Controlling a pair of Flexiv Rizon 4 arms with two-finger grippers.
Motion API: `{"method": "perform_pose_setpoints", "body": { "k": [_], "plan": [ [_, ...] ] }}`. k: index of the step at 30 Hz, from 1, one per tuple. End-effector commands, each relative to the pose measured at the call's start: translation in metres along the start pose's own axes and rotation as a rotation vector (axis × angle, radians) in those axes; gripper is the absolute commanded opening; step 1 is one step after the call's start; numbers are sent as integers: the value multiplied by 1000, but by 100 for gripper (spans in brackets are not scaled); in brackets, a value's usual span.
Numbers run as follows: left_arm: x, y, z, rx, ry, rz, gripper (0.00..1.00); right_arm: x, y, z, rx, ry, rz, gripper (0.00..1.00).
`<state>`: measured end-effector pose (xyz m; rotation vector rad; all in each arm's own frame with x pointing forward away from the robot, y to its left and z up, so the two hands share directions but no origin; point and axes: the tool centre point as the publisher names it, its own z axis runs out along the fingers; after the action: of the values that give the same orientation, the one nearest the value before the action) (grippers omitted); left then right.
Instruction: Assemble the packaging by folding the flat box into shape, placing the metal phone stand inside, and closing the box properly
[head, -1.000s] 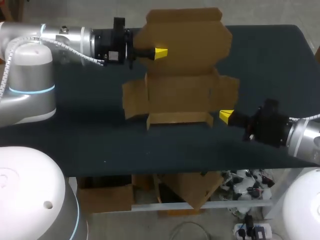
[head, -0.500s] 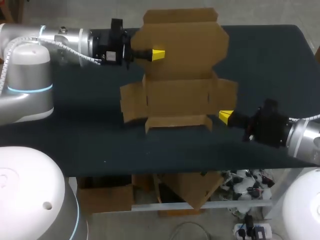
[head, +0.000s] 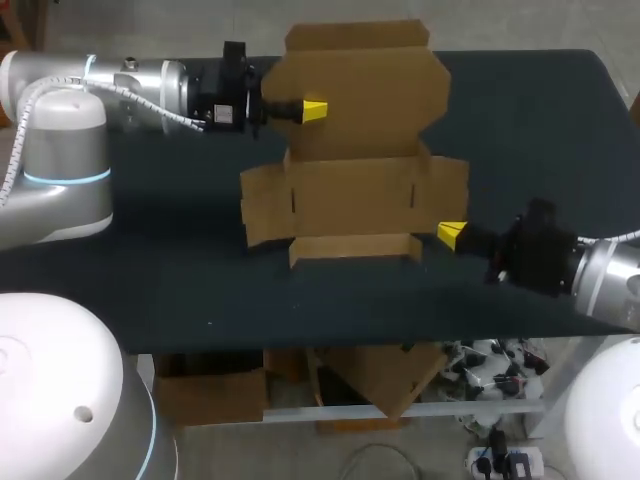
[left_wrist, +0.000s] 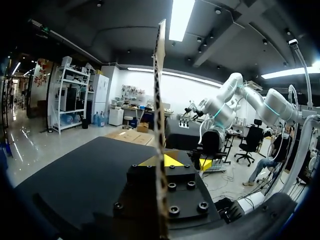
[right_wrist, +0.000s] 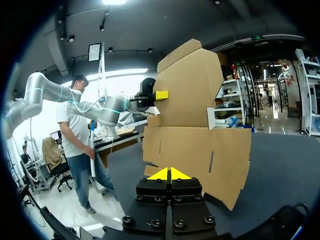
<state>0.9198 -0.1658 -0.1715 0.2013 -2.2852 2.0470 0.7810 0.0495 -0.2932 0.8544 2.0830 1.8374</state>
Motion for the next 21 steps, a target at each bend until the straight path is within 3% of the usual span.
{"method": "perform_pose_setpoints", "body": {
  "k": [1,21],
  "plan": [
    [-3,3,2,5,-1,17,0,1,-2,1,-1,-1,2,0],
    [-5,19,1,18,-37,111,0,0,-9,18,23,5,8,0]
  ]
}}
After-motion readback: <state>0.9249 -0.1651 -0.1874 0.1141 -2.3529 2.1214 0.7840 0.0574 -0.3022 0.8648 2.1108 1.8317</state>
